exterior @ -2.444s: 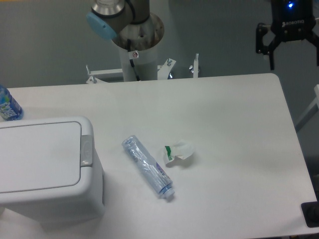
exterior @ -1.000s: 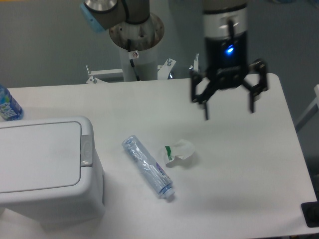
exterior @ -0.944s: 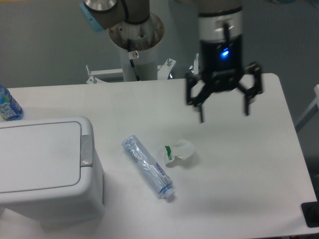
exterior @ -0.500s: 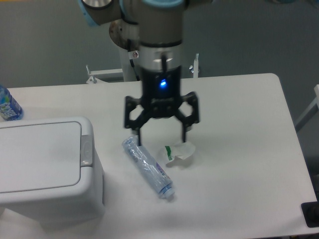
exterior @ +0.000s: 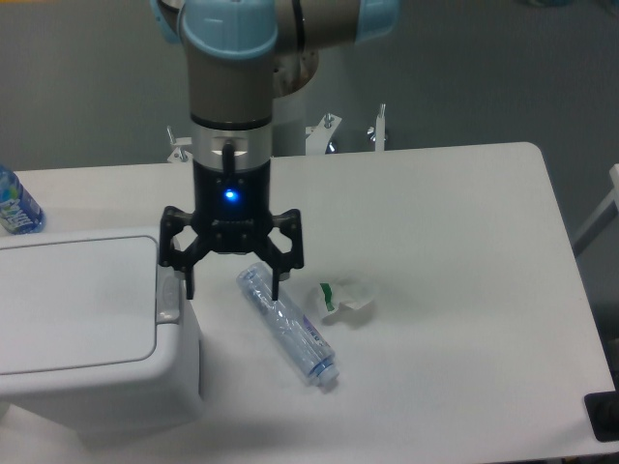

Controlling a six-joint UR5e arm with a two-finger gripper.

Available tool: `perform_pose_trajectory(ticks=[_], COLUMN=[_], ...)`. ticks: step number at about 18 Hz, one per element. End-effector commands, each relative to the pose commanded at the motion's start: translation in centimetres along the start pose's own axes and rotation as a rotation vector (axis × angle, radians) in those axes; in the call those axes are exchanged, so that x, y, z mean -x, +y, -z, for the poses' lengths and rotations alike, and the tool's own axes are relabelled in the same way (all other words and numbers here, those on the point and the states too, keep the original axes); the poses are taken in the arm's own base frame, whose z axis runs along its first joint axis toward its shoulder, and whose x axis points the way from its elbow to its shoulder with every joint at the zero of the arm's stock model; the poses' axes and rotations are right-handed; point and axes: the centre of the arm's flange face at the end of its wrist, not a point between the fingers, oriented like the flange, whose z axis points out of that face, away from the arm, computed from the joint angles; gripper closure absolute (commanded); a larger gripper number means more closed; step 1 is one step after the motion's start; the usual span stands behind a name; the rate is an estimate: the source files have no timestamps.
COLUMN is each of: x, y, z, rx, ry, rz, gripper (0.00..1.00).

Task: Open the trash can
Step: 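Move the open gripper across the table toward the trash can lid, then lower the gripper onto the lid's hinge edge and press down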

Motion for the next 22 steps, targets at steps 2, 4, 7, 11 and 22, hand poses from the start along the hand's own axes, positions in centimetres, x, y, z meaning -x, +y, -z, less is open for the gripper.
perform_pose_trajectory(ticks=[2,4,7,11,22], x=[0.1,-0.5,-0.6,-0.5,-0.5], y=[0.1,0.4,0.7,0.7,0.4], z=[-0.4,-1.1,-1.5,-1.7,-2.1], rx=[0.006,0.021,0.029,0.031,0.033], ry=[0.0,0.006,0.006,0.007,0.009], rz=[0.003,0.002,0.013,0.012,0.008], gripper=[0.0,0.0,0.0,0.0,0.0])
